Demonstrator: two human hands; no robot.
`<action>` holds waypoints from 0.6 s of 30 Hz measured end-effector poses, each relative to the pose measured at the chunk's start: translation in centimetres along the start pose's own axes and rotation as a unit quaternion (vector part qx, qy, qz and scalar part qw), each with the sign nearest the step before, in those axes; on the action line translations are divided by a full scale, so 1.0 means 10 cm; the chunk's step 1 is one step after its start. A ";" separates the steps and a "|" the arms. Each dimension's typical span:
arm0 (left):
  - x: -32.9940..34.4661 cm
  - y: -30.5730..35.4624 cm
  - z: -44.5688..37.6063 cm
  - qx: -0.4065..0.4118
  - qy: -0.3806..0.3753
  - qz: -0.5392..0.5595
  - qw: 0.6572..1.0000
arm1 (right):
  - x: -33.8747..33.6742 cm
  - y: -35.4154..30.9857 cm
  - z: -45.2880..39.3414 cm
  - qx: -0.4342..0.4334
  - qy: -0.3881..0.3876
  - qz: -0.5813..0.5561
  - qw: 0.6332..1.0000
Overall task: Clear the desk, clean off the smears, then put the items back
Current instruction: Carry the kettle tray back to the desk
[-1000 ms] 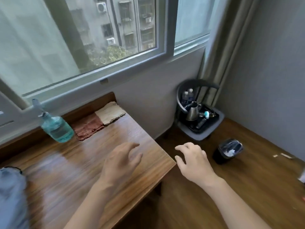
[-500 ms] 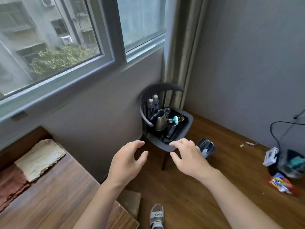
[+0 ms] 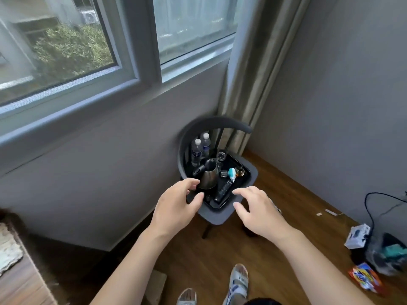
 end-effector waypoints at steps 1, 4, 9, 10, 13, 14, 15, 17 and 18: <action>0.07 0.01 -0.10 -0.007 0.002 0.002 1.000 | -0.01 0.08 -0.14 -0.002 -0.004 -0.005 1.000; 0.30 0.02 -0.41 -0.031 0.011 0.002 0.999 | -0.04 0.33 -0.60 -0.023 -0.018 -0.016 0.999; 0.80 -0.05 -0.93 -0.111 0.029 -0.008 0.993 | -0.07 0.89 -1.51 -0.060 -0.051 -0.028 0.997; 0.92 -0.07 -1.02 -0.134 0.030 -0.006 0.991 | -0.05 1.01 -1.67 -0.070 -0.064 -0.022 0.995; 1.30 -0.12 -1.20 -0.196 0.029 -0.002 0.980 | 0.02 1.36 -2.06 -0.096 -0.118 0.003 0.988; 1.41 -0.14 -1.23 -0.216 0.032 0.000 0.976 | 0.04 1.46 -2.16 -0.106 -0.133 0.007 0.985; 1.51 -0.17 -1.27 -0.233 0.036 0.001 0.972 | 0.06 1.56 -2.25 -0.116 -0.146 0.009 0.982; 1.72 -0.25 -1.33 -0.266 0.044 -0.002 0.963 | 0.13 1.75 -2.48 -0.126 -0.166 0.008 0.978; 1.82 -0.31 -1.35 -0.286 0.043 0.000 0.957 | 0.17 1.84 -2.60 -0.128 -0.174 0.006 0.976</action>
Point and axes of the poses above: each hand's wrist, its own z-axis away from the middle knuckle, its own x-axis out of the palm, y = z × x, the point moved 5 cm from there along -z, towards the middle knuckle, and after that the axes turned 5 degrees about y, right-handed, at the moved point
